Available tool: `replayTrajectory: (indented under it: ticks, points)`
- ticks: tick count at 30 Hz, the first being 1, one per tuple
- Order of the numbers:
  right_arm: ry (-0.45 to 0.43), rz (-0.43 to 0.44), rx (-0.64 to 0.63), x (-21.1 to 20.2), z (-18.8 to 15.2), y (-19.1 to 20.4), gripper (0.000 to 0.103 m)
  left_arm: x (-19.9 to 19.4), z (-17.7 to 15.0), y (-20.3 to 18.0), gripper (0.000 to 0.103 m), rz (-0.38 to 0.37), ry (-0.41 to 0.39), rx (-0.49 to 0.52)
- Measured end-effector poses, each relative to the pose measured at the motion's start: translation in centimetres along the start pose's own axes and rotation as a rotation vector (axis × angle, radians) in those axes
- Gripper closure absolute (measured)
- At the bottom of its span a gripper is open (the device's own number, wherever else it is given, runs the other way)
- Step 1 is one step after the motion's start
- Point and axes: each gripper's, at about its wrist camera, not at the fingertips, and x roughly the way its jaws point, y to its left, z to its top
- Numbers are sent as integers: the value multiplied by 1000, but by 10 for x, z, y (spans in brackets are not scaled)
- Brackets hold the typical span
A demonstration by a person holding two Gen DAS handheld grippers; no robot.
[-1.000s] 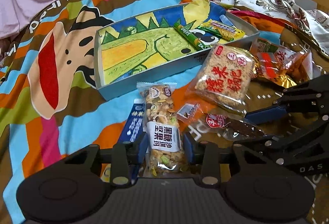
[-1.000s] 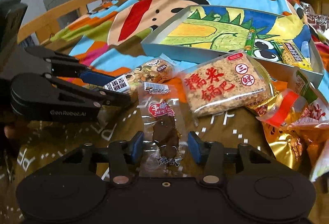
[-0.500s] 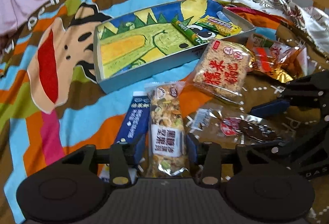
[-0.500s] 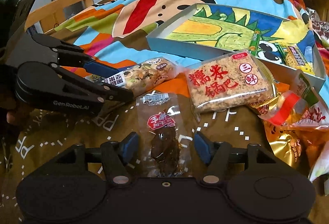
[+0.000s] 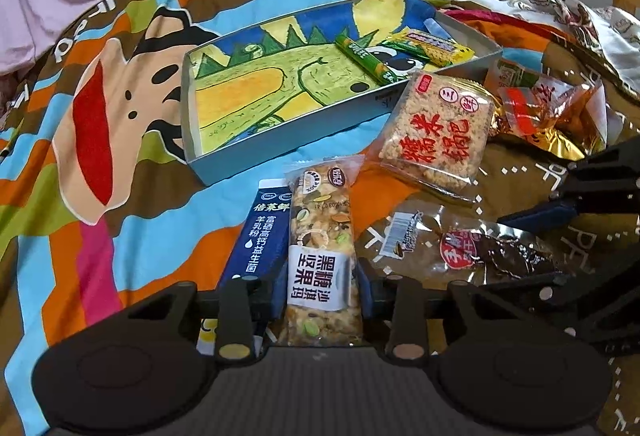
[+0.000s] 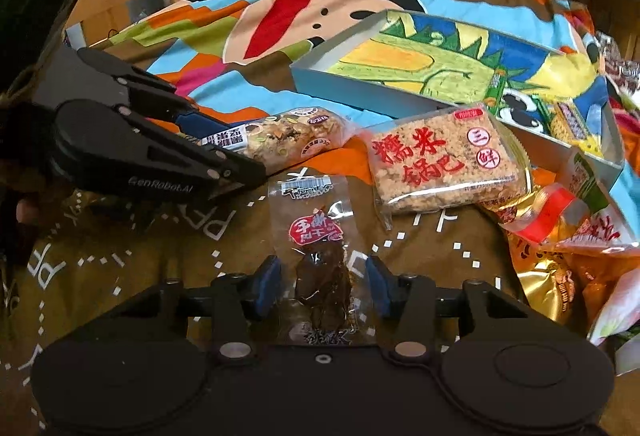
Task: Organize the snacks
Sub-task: 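Close the left tool on the nut bar while the right tool grasps the meat pack, then carry the nut bar and meat pack over the dinosaur tray with both tools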
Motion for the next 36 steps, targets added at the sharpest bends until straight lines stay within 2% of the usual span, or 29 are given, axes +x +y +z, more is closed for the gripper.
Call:
replayTrajectory:
  ticks: [8, 14, 20, 27, 36]
  points:
    - [-88, -103, -137, -22, -4, 14, 54, -15, 3, 4, 66, 3, -10, -65]
    - [-179, -179, -161, -39, -1, 13, 54, -34, 13, 3, 66, 24, -77, -99]
    - [-318, -270, -192, -57, 9, 6, 54, -48, 28, 1, 66, 39, -168, -155]
    - [-419, -339, -161, -65, 33, -18, 54, -53, 53, 1, 66, 70, -266, -245]
    - [-483, -413, -133, -50, 67, -65, 54, -33, 92, 5, 66, 111, -317, -301]
